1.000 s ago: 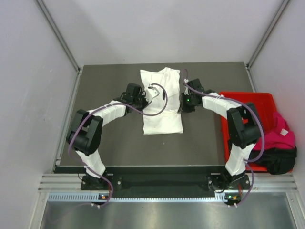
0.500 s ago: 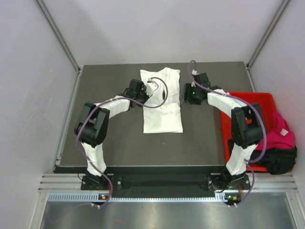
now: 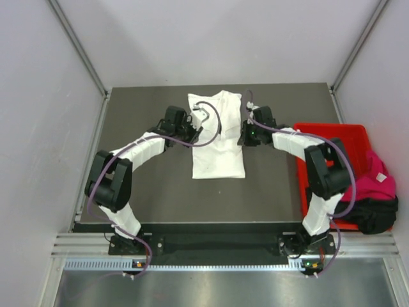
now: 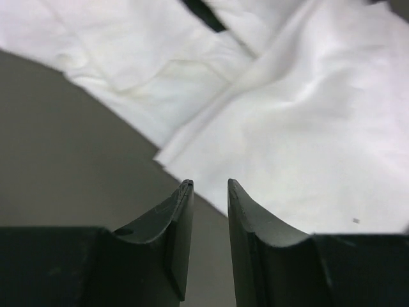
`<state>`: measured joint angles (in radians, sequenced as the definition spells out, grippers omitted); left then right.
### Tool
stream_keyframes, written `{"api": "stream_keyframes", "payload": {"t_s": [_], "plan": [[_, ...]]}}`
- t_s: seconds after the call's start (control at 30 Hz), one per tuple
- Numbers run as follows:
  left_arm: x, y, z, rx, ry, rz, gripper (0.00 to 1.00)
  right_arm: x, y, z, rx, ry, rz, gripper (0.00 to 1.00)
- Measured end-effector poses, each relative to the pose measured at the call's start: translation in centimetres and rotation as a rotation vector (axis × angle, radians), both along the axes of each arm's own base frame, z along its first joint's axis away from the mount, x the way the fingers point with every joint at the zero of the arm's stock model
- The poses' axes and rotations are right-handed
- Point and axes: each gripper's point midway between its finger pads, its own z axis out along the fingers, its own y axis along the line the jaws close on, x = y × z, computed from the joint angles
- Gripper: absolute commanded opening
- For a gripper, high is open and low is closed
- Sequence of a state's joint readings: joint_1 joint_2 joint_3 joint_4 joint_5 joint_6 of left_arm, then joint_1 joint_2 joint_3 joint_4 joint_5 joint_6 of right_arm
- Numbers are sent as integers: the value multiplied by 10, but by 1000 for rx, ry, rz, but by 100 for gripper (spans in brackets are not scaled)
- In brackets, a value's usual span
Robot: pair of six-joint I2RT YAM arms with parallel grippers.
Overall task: Fold and stack the t-shirts
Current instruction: Fold the tshirt
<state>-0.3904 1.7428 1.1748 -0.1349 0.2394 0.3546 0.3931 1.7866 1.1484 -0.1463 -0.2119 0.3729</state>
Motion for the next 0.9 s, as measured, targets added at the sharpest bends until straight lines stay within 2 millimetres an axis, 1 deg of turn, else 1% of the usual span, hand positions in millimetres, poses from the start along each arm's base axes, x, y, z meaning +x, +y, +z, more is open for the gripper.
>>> {"api": "stream_keyframes", "payload": {"t_s": [0.1, 0.2, 0.23, 0.3, 0.37, 0.4, 0.47, 0.5, 0.53, 0.6, 0.63, 0.7, 0.73, 0.8, 0.83, 0.9], "plan": [[-31, -24, -2, -37, 55, -105, 34, 7, 9, -28, 7, 76, 6, 4], [-56, -34, -15, -42, 129, -170, 36, 14, 14, -44, 9, 114, 1, 4], [-64, -36, -21, -35, 148, -191, 37, 15, 15, -45, 13, 123, -5, 4], [-83, -38, -34, -4, 184, -226, 38, 22, 15, -42, 22, 119, -28, 4], [-106, -39, -48, 46, 207, -275, 41, 32, 14, -36, 30, 106, -58, 4], [-123, -46, -55, 70, 217, -321, 43, 36, 14, -33, 36, 97, -68, 4], [-148, -50, -64, 110, 227, -391, 44, 44, 12, -31, 44, 92, -87, 4], [-156, -50, -67, 123, 229, -412, 44, 46, 12, -32, 45, 91, -93, 5], [-161, -48, -69, 140, 227, -426, 44, 48, 11, -34, 45, 96, -100, 5], [-161, -40, -72, 170, 214, -424, 44, 48, 6, -39, 36, 110, -111, 6], [-160, -36, -73, 183, 205, -421, 45, 45, 4, -43, 30, 117, -116, 9], [-160, -29, -73, 204, 188, -423, 45, 39, -1, -42, 23, 108, -122, 17], [-160, -26, -72, 211, 178, -428, 46, 33, -5, -40, 14, 107, -124, 28], [-163, -22, -70, 224, 161, -442, 46, 13, -16, -32, -7, 113, -131, 36], [-165, -21, -70, 229, 153, -450, 45, 3, -21, -23, -6, 103, -134, 44], [-167, -18, -71, 241, 143, -460, 45, -18, -26, -9, 4, 90, -133, 48]]}}
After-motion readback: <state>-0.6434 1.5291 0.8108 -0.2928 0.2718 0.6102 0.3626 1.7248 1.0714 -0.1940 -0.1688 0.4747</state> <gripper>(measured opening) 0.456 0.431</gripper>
